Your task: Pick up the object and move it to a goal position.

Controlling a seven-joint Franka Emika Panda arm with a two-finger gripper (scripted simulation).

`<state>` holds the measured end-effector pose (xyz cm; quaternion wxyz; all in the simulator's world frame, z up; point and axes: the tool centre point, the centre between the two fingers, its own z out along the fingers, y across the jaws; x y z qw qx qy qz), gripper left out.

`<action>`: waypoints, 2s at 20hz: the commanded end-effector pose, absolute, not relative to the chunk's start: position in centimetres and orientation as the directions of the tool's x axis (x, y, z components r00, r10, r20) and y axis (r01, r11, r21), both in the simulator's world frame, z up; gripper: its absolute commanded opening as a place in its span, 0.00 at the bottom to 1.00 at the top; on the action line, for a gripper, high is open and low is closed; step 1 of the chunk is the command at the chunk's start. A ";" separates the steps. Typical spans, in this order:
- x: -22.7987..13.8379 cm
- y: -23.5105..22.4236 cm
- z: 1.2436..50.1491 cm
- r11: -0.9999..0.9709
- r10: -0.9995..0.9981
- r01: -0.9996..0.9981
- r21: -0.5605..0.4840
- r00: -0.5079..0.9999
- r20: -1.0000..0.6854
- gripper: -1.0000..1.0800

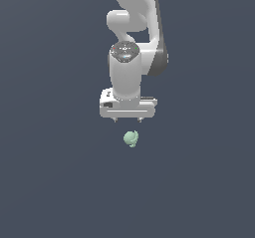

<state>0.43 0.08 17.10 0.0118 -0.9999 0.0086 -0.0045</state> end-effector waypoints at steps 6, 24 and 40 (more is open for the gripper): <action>1.1 0.5 17.7 -1.000 0.018 0.018 -0.011 0.999 0.029 0.96; 1.8 1.0 15.6 -0.997 -0.074 -0.074 -0.007 0.997 0.030 0.96; 1.8 1.5 9.5 -0.937 -0.349 -0.349 -0.002 0.937 0.002 0.96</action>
